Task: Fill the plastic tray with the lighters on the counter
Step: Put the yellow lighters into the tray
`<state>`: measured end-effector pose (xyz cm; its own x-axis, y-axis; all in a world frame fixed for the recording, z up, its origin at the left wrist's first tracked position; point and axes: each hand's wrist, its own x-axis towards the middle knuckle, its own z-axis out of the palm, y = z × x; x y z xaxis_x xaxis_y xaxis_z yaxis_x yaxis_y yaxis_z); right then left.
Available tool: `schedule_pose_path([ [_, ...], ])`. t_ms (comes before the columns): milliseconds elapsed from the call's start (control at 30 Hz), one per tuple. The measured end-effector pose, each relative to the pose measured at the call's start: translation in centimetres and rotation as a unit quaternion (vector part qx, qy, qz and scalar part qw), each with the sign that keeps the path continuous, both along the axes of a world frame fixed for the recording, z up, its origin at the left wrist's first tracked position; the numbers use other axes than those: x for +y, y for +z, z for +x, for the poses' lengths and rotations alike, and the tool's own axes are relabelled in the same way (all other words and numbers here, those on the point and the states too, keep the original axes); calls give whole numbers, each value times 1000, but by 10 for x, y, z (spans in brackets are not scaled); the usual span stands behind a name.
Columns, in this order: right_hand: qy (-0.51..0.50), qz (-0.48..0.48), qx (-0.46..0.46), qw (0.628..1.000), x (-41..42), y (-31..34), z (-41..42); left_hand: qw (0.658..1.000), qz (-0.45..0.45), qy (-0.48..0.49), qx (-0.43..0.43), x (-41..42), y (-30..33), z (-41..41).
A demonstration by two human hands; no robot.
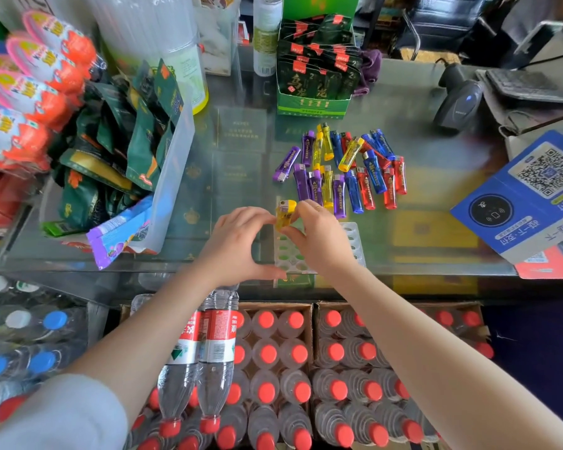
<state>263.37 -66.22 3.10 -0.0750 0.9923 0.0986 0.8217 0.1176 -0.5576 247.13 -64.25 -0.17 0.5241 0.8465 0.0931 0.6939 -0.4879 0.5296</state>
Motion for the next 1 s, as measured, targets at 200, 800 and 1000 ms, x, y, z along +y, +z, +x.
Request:
schedule_pose_path([
  [200, 23, 19, 25, 999, -5, 8, 16, 1000, -2, 7, 6, -1, 1, 0],
  [800, -122, -18, -105, 987, 32, 2, 50, 1000, -7, 27, 12, -3, 5, 3],
  [1000, -112, -16, -178, 978, 32, 8, 51, 1000, -5, 22, 3, -5, 5, 2],
])
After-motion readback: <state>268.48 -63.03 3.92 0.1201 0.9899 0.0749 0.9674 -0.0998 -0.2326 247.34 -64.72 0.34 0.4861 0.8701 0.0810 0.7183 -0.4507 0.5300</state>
